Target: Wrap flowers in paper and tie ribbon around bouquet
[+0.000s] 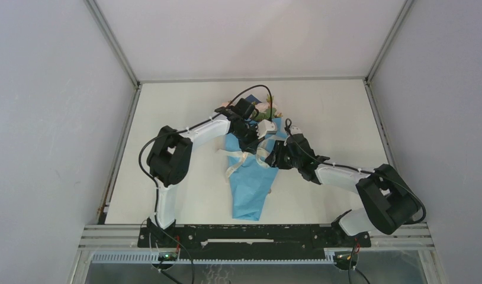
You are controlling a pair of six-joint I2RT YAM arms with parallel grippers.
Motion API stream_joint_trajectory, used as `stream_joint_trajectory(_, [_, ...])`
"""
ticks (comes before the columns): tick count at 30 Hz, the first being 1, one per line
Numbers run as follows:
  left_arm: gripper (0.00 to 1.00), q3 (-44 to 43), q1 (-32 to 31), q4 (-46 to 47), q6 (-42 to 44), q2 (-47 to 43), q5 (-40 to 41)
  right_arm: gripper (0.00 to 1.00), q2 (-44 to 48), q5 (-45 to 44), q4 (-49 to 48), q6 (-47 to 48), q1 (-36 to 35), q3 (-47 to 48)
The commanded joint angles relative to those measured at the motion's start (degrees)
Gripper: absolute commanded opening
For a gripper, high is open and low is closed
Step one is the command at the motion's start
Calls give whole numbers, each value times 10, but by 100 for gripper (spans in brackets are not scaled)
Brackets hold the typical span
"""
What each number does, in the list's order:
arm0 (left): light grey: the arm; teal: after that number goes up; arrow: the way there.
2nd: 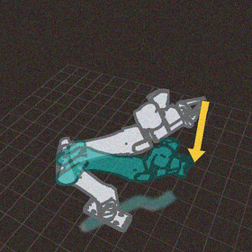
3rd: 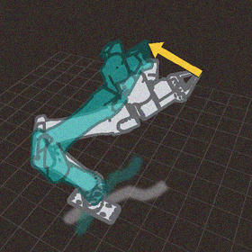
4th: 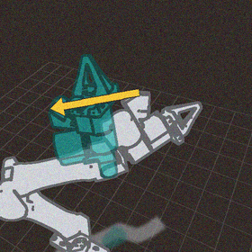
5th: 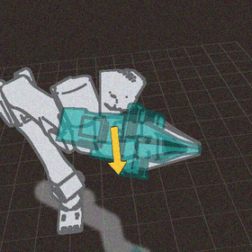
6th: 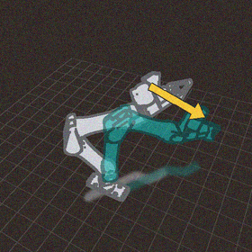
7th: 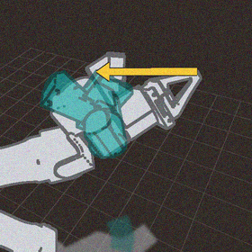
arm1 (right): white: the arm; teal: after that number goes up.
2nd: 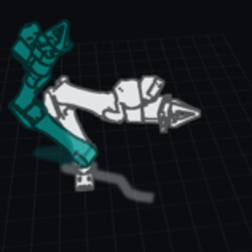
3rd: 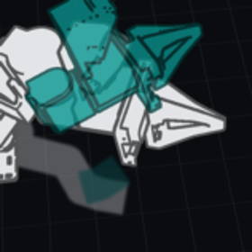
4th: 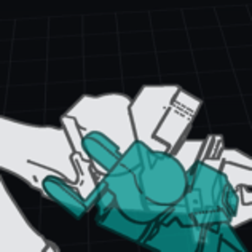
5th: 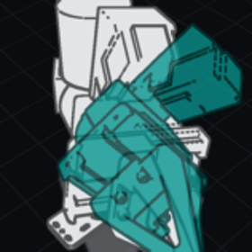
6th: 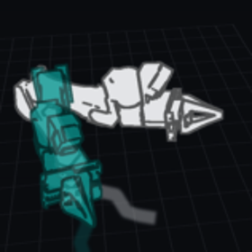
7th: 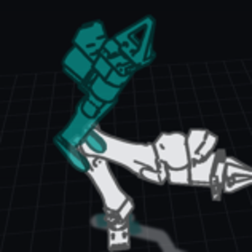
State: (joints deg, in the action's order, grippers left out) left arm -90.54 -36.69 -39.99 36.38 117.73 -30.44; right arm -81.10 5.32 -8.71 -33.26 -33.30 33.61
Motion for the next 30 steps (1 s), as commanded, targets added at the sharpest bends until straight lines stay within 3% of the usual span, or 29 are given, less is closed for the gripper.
stream_joint_trajectory(1, [0, -13, 0, -1, -7, 1, -18, 51, -10, -7, -31, 5, -10, 6])
stream_joint_trajectory(4, [0, -16, 0, -8, -3, -2, -17, 42, -21, -8, -35, 6, -10, 6])
stream_joint_trajectory(7, [2, -27, 0, -31, 9, -5, -16, 11, -27, -7, -30, 3, -7, 9])
stream_joint_trajectory(8, [12, -34, 0, -49, 18, -7, -11, 3, -26, -2, -30, 2, -4, 9])
stream_joint_trajectory(9, [27, -40, 1, -65, 29, -11, 0, 0, -25, 4, -30, 2, 0, 9])
stream_joint_trajectory(11, [51, -38, 8, -96, 62, -34, 14, 0, -20, 18, -29, 4, 9, 9])
stream_joint_trajectory(12, [58, -28, 15, -103, 81, -52, 19, 0, -20, 26, -28, 4, 13, 10])
stream_joint_trajectory(16, [77, 44, 59, -102, 188, -130, 58, 0, -21, 48, -22, 12, 26, 9])
stream_joint_trajectory(22, [80, 127, 109, -48, 315, -138, 174, 0, -14, 66, -16, 19, 33, 10])
stream_joint_trajectory(30, [81, 117, 104, -26, 296, -85, 142, 0, -10, 76, -8, 17, 36, 15])
